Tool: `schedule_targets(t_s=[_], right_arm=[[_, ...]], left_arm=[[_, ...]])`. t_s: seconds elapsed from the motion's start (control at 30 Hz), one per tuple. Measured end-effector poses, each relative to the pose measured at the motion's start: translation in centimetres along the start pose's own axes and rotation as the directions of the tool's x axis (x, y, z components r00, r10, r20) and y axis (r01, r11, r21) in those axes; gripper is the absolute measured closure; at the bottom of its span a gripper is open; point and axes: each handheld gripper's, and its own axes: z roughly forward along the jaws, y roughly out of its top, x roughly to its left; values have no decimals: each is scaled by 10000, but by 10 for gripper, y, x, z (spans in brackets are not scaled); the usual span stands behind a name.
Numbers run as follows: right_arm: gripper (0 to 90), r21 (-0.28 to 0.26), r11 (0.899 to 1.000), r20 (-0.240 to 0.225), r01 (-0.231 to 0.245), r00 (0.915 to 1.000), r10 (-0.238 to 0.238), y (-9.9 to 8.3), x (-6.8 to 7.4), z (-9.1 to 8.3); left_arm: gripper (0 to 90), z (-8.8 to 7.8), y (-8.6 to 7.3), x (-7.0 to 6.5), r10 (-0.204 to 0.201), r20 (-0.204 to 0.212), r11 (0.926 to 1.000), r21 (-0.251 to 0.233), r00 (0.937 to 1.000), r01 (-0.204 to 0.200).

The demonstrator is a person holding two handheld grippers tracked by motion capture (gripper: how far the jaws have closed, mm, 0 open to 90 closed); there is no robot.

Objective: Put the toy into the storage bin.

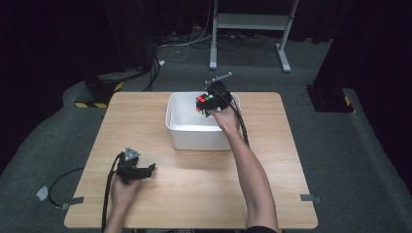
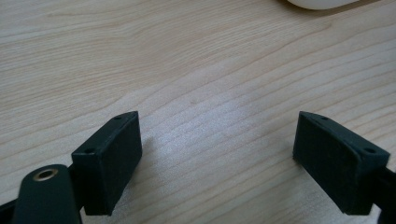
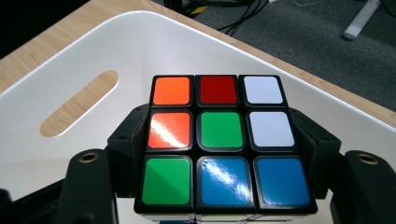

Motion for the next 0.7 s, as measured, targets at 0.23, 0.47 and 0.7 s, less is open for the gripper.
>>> schedule_targets(t_s=[0.23, 0.47, 0.7], right_arm=[[338, 13, 10000, 56, 85, 9999, -85, 0, 1, -5], [338, 17, 10000, 127, -72, 9999, 71, -2, 1, -12], [338, -187, 9998, 142, 82, 9999, -80, -2, 1, -25]], left_arm=[[157, 0, 0, 0, 0, -1, 10000, -2, 10000, 0], [157, 0, 0, 0, -2, 0, 10000, -2, 10000, 2], [157, 0, 0, 0, 20, -6, 10000, -2, 10000, -20]])
